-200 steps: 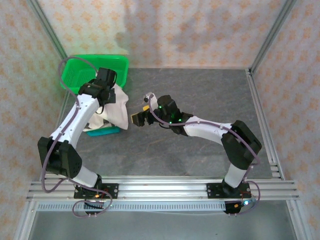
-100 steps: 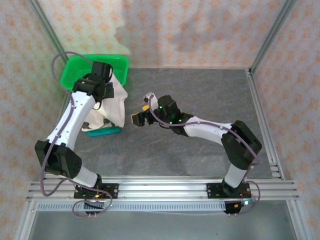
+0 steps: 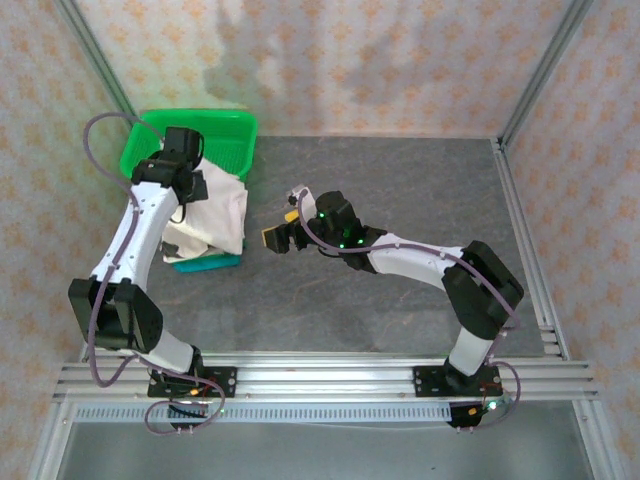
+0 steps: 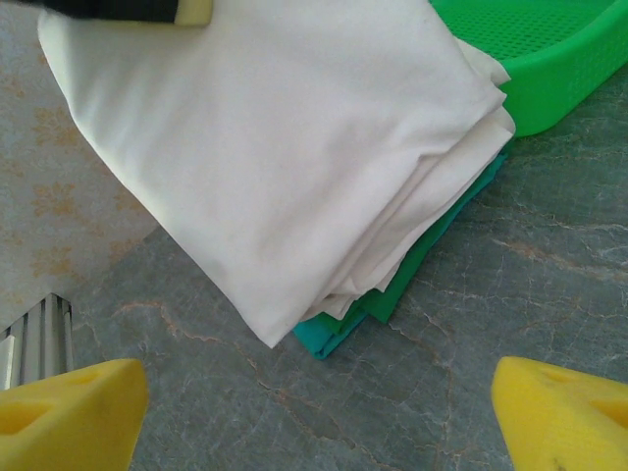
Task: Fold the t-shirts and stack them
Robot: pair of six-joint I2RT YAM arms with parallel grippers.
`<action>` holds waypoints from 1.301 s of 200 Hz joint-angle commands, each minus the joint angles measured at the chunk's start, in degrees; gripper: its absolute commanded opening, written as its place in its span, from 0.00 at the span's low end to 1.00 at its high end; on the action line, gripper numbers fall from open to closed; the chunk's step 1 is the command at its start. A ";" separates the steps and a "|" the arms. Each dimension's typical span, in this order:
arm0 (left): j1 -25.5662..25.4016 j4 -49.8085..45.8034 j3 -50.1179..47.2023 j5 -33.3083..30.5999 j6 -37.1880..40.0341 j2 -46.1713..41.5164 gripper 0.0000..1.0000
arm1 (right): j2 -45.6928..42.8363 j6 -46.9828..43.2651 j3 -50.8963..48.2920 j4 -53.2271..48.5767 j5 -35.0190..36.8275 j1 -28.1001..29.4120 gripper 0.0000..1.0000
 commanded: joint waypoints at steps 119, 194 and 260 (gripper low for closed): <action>8.42 9.99 -8.92 -8.13 -7.56 9.18 0.00 | -0.09 1.09 -0.58 2.49 -1.62 0.30 0.90; 8.77 7.76 -8.11 -12.72 -13.70 9.54 1.00 | -0.22 1.40 -0.88 2.62 -1.36 0.28 0.90; 6.10 13.97 -9.62 -11.22 -10.48 1.60 1.00 | 0.38 2.22 -1.24 3.75 -1.17 0.31 0.90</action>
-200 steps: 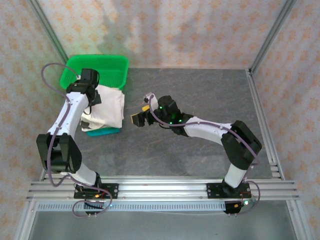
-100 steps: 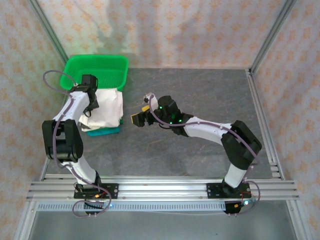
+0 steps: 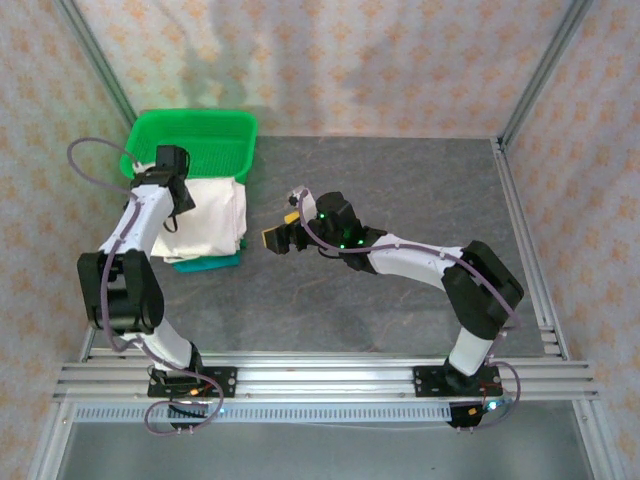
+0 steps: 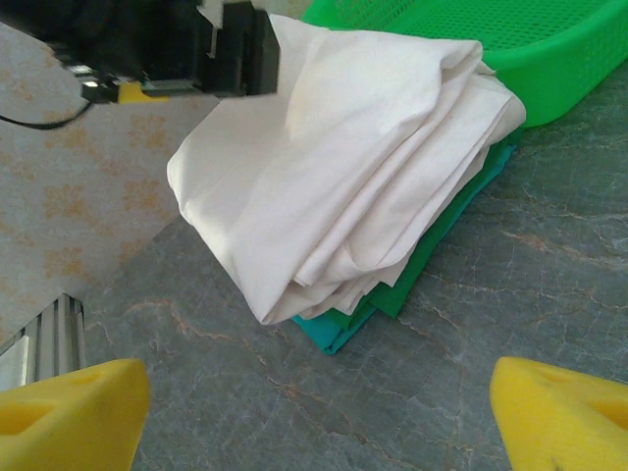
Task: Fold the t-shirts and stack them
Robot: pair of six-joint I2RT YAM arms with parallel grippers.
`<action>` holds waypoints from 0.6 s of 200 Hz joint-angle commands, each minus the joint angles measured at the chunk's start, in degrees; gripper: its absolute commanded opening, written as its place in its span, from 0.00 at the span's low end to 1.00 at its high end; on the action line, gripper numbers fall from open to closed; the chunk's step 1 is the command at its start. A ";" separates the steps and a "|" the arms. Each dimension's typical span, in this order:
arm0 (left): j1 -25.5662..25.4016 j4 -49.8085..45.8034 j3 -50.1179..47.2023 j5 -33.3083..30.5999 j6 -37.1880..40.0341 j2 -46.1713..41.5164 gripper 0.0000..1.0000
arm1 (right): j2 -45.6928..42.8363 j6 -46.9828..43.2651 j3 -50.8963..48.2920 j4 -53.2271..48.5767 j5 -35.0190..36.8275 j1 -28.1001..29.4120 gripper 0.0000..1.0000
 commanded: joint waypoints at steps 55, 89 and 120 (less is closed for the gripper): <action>-0.66 0.37 6.27 12.51 -0.87 8.57 1.00 | 0.65 0.91 -0.76 3.75 -0.75 0.30 0.90; 1.64 0.78 5.59 18.40 -4.17 12.65 1.00 | 0.59 1.17 -0.96 3.62 -0.65 0.26 0.90; 2.59 2.17 4.70 20.30 -4.25 12.10 1.00 | 0.98 1.21 -0.54 3.12 -1.00 0.28 0.89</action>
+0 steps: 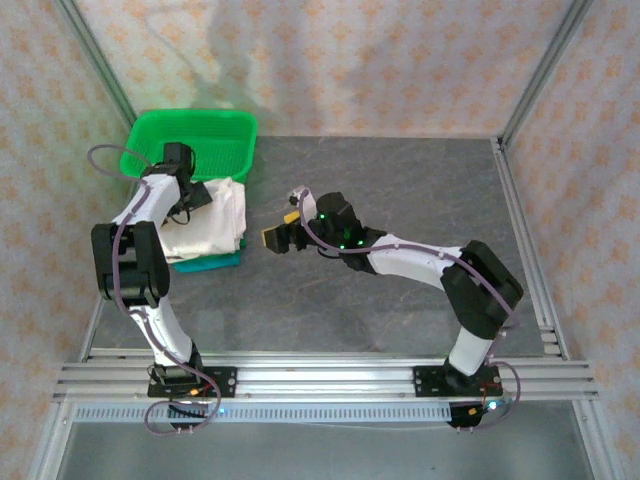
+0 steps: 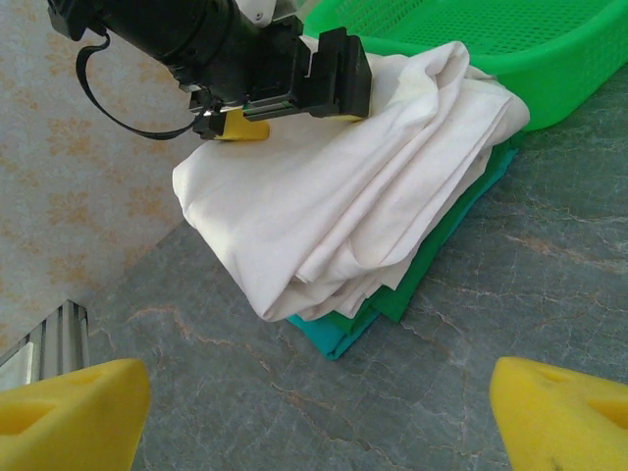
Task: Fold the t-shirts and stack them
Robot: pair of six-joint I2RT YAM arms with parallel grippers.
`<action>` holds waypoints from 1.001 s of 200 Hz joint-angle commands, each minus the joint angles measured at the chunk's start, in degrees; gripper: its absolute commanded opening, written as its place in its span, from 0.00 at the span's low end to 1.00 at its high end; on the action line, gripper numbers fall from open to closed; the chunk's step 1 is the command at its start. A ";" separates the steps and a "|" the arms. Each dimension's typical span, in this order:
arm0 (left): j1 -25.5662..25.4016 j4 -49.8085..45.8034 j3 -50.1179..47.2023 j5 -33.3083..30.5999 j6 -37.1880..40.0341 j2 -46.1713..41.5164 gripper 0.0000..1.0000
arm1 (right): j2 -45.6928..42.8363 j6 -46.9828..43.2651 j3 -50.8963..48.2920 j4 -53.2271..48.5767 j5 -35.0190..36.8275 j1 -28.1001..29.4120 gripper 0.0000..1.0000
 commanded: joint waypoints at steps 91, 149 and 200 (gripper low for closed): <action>0.47 8.75 -9.08 4.83 5.09 -19.37 1.00 | -2.12 0.18 -2.05 1.60 3.68 -1.81 0.89; -13.71 -1.87 -3.46 -4.89 5.42 -12.87 1.00 | -2.93 0.91 -3.13 2.04 2.86 -3.52 0.89; -17.60 -10.67 5.08 -11.52 8.89 -0.55 1.00 | -3.09 2.14 -4.18 3.42 2.30 -3.50 0.89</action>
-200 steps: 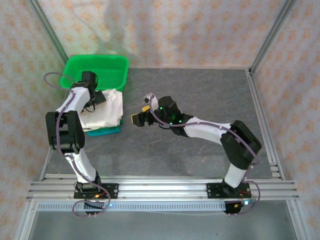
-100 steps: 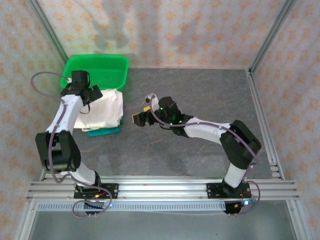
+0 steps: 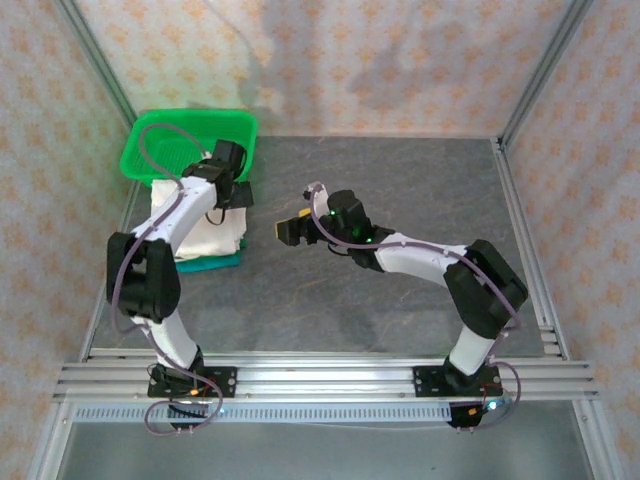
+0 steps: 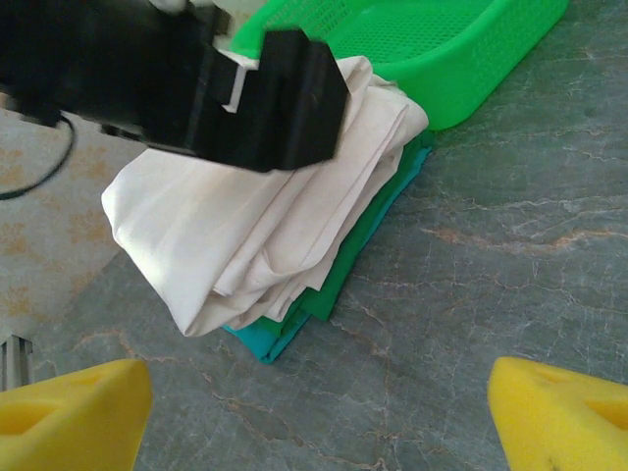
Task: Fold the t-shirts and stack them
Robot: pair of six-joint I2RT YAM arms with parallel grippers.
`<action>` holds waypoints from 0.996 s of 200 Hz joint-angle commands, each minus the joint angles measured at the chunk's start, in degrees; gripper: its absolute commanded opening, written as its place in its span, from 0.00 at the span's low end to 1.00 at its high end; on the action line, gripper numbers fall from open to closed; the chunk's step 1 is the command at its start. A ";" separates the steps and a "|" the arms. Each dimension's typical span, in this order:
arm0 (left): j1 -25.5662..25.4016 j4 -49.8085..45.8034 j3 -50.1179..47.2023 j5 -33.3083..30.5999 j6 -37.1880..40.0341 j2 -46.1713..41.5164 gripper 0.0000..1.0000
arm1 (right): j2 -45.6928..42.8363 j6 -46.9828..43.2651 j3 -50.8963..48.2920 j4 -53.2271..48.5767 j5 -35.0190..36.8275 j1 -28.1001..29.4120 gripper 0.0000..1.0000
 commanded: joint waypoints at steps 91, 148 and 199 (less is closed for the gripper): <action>1.91 -14.19 6.22 -11.31 11.78 9.84 0.94 | -1.13 1.41 -0.49 3.10 -1.72 0.08 0.89; 7.87 -16.10 5.16 -14.06 17.17 8.95 0.94 | -1.58 1.29 -0.50 2.24 -2.06 0.09 0.89; 12.62 -17.82 3.81 -21.23 18.46 9.24 1.00 | -2.19 -0.27 0.62 -0.61 -3.27 -0.27 0.88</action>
